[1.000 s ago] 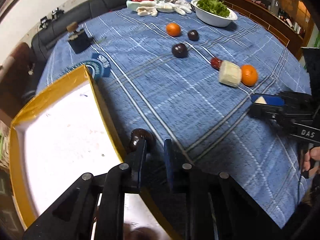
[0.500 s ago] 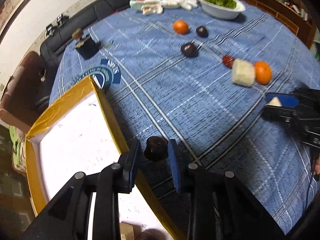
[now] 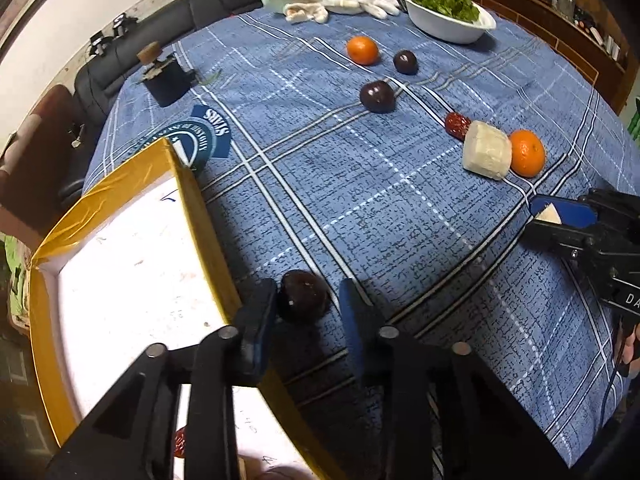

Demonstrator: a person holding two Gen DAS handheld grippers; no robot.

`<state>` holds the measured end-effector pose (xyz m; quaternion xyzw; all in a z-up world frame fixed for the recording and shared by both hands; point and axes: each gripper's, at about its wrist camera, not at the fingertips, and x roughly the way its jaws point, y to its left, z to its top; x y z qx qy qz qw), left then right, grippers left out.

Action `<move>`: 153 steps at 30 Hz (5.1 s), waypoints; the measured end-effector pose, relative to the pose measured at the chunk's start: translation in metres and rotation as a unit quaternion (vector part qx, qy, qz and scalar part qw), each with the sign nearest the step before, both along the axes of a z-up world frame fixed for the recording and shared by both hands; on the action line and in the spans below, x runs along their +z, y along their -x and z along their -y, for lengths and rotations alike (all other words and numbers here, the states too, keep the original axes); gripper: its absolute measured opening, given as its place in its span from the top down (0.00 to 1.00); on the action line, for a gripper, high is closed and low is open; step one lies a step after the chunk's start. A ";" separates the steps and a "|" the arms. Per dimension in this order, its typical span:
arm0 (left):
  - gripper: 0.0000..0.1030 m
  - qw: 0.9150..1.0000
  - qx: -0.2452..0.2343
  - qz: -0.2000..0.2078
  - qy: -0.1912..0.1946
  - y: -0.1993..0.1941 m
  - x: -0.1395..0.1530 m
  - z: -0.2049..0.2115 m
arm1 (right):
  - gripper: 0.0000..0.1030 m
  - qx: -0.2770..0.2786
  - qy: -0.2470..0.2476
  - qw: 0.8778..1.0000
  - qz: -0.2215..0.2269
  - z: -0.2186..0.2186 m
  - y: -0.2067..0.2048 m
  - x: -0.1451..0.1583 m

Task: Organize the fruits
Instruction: 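Grasp a dark plum with the left tool while the right tool grasps a yam chunk, then carry the plum and yam chunk into the yellow tray and open both tools, then grasp a yam chunk with the left tool while the right tool grasps an orange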

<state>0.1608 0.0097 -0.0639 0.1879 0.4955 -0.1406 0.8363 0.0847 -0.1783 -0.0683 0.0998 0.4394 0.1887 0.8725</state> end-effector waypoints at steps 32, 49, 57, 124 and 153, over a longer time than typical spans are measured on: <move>0.47 0.998 -0.021 0.031 0.049 0.039 0.007 0.017 | 0.69 0.004 -0.004 1.000 0.017 -0.006 0.037 0.021; 0.80 0.987 0.026 0.063 0.145 0.069 0.043 -0.025 | 0.69 0.027 0.007 0.999 0.034 -0.037 0.034 0.041; 0.80 0.974 0.114 0.157 0.114 0.123 0.068 -0.105 | 0.69 0.106 0.002 0.992 0.066 -0.120 0.036 0.064; 0.24 0.989 0.003 0.138 0.058 0.097 0.083 0.080 | 0.27 -0.096 -0.130 0.985 0.052 0.138 0.064 0.064; 0.24 0.993 -0.003 0.078 0.084 0.047 0.040 0.055 | 0.63 -0.011 0.088 0.996 -0.008 0.023 -0.047 0.005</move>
